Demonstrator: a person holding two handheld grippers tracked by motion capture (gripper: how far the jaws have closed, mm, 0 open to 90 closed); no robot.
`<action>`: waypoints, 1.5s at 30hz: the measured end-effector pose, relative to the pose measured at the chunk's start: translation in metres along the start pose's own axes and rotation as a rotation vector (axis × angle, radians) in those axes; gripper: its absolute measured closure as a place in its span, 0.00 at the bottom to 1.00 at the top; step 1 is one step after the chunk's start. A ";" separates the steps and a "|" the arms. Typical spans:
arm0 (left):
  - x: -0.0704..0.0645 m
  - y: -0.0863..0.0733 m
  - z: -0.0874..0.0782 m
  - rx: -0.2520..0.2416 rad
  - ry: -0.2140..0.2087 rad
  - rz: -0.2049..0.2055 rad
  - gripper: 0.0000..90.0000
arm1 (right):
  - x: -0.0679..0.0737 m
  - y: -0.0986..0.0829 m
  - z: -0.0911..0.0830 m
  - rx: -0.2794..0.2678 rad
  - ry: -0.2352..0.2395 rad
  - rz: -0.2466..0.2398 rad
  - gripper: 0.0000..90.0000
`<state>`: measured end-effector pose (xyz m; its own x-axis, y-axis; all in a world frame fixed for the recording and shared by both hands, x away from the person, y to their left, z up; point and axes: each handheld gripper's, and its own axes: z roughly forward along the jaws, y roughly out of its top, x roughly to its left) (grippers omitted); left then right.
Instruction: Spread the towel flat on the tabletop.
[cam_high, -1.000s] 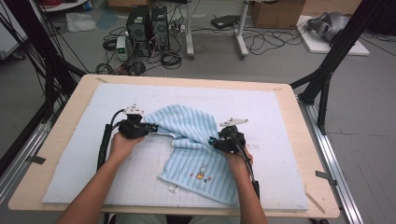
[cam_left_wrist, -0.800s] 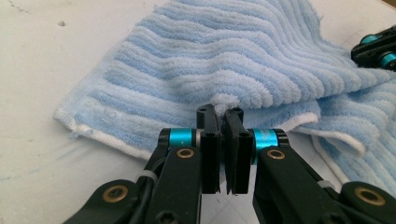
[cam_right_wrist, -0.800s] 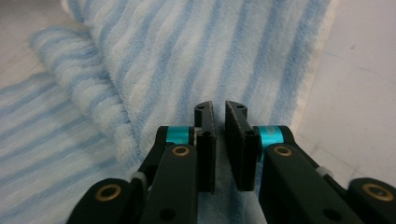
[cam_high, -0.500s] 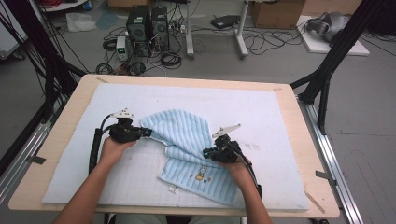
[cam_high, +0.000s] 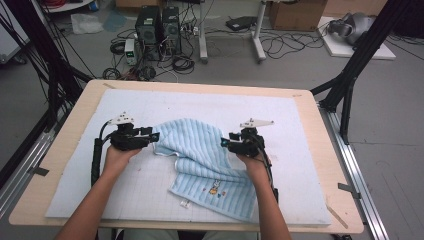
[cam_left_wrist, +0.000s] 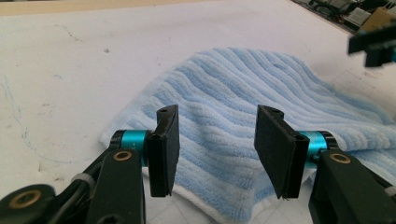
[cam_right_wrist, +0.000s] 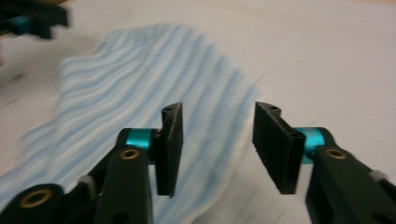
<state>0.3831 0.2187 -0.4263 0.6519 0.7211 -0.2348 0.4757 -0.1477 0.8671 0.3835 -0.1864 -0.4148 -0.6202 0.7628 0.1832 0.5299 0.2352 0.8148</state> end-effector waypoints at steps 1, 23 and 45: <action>0.000 0.000 0.001 0.002 -0.002 -0.001 0.56 | -0.004 0.005 0.006 0.011 -0.018 0.011 0.52; -0.001 -0.007 0.006 0.008 0.001 -0.012 0.54 | -0.002 0.029 0.021 -0.023 -0.158 -0.149 0.95; -0.002 -0.008 0.009 -0.015 0.005 -0.020 0.54 | -0.011 0.003 0.022 0.019 0.008 -0.053 0.73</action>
<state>0.3831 0.2121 -0.4363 0.6395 0.7270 -0.2500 0.4796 -0.1231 0.8688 0.4048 -0.1813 -0.4265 -0.6527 0.7438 0.1443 0.5066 0.2867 0.8131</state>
